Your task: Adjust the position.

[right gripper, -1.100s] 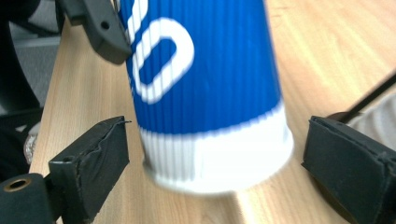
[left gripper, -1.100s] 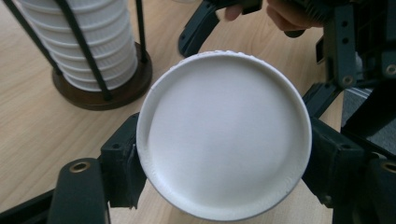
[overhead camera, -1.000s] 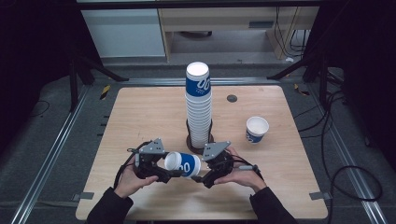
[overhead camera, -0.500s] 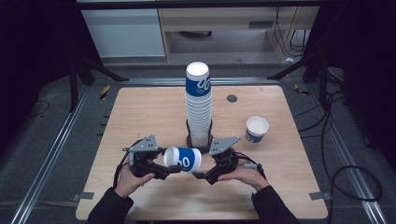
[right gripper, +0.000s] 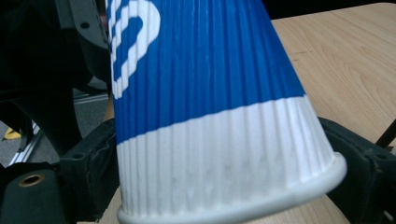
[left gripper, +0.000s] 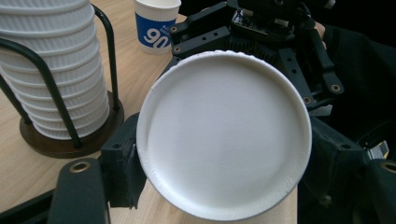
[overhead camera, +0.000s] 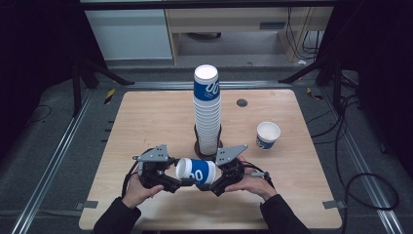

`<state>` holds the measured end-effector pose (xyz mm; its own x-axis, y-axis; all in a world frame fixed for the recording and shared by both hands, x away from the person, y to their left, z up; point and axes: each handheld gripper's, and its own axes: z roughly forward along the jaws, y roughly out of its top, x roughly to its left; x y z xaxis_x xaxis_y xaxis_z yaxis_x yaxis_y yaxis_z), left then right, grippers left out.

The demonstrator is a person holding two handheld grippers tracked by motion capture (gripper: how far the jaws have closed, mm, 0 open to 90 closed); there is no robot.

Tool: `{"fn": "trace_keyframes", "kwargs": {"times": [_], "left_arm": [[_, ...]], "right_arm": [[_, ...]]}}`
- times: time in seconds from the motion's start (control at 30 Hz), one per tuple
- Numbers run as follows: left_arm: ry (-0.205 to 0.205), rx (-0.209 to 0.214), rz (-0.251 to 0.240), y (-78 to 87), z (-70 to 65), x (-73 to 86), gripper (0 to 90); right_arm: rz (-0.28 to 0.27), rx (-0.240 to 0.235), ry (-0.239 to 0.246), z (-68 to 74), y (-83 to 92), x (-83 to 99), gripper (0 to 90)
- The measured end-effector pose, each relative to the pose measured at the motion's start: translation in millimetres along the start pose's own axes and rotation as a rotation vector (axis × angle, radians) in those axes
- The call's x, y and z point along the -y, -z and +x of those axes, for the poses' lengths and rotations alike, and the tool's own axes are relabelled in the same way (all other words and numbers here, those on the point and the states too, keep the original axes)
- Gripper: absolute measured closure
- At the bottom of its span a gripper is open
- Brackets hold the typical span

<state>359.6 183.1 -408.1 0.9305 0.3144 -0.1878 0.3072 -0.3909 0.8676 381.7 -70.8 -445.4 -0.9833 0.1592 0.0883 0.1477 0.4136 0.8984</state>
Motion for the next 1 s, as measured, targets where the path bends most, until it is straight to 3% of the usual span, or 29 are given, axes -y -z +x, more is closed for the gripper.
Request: {"fn": "trace_keyframes", "kwargs": {"times": [0.3,0.47,0.53,0.6,0.73,1.0], "left_arm": [[0.013,0.008,0.007,0.9,2.0,-0.5,24.8],[0.003,-0.003,0.012,7.5,3.3,-2.6,19.2],[-0.009,-0.019,0.033,10.4,4.6,-2.1,16.7],[-0.005,-0.005,0.058,10.6,7.4,-0.7,16.3],[-0.024,-0.001,0.149,2.9,10.7,5.2,15.1],[-0.079,0.006,0.287,-15.2,6.6,10.8,13.9]], "right_arm": [[-0.001,-0.007,0.006,0.2,2.0,0.5,14.6],[0.013,0.004,0.015,-1.0,7.1,0.0,14.9],[0.042,0.028,0.036,-1.4,9.3,0.0,14.9],[0.063,0.041,0.046,-1.9,10.9,0.7,14.7],[0.097,0.059,0.064,-2.7,10.2,2.0,14.6],[0.219,0.047,0.113,2.9,-6.9,7.7,14.4]]}}
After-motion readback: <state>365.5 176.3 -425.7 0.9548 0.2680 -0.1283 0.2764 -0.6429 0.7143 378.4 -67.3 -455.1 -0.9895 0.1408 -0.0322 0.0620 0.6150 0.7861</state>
